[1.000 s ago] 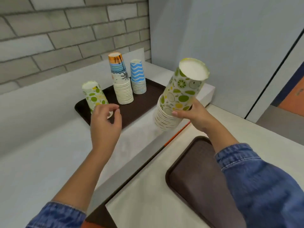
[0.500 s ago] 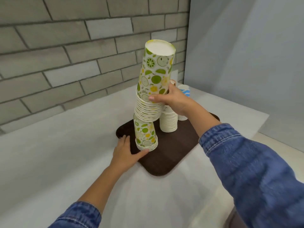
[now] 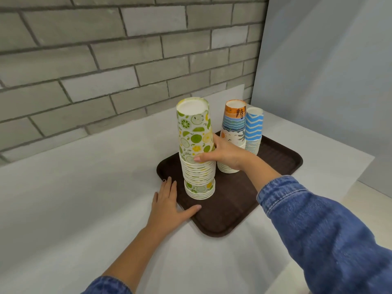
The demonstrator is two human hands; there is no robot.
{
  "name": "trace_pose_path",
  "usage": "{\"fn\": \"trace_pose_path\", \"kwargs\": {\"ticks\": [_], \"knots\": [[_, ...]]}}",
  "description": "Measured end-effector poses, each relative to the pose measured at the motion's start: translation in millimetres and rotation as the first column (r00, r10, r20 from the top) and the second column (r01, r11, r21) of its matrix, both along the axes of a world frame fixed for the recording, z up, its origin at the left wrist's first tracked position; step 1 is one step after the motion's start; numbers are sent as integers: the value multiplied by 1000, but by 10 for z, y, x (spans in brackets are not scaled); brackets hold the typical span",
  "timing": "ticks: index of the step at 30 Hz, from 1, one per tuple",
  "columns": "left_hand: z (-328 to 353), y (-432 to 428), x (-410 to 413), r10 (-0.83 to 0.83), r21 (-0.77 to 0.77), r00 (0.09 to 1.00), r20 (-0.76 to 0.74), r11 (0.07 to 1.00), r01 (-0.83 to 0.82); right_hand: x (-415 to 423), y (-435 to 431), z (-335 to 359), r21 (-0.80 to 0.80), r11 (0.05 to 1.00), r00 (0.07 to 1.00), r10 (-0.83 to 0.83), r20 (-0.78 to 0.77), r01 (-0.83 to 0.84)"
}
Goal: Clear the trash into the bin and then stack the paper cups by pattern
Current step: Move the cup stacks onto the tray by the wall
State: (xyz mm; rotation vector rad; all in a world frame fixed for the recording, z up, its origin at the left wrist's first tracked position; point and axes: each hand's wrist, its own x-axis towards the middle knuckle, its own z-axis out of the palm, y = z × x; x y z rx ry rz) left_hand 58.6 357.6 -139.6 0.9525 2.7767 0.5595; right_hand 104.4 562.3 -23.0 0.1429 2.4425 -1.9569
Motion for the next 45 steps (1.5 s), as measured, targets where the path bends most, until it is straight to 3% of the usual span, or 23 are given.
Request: {"fn": "trace_pose_path", "kwargs": {"ticks": [12, 29, 36, 41, 45], "knots": [[-18, 4, 18, 5, 13, 1000, -4, 1000, -5, -37, 65, -334, -82, 996, 998, 46, 34, -43], [48, 6, 33, -7, 14, 1000, 30, 1000, 7, 135, 74, -357, -26, 1000, 1000, 2, 15, -2], [111, -14, 32, -11, 83, 1000, 14, 996, 10, 272, -29, -505, 76, 991, 993, -106, -46, 109], [212, 187, 65, 17, 320, 998, 53, 947, -34, 248, -97, -639, 81, 984, 985, -155, -69, 161], [446, 333, 107, 89, 526, 984, 153, 836, -158, 437, -42, -499, 185, 964, 982, -187, -37, 191]]}}
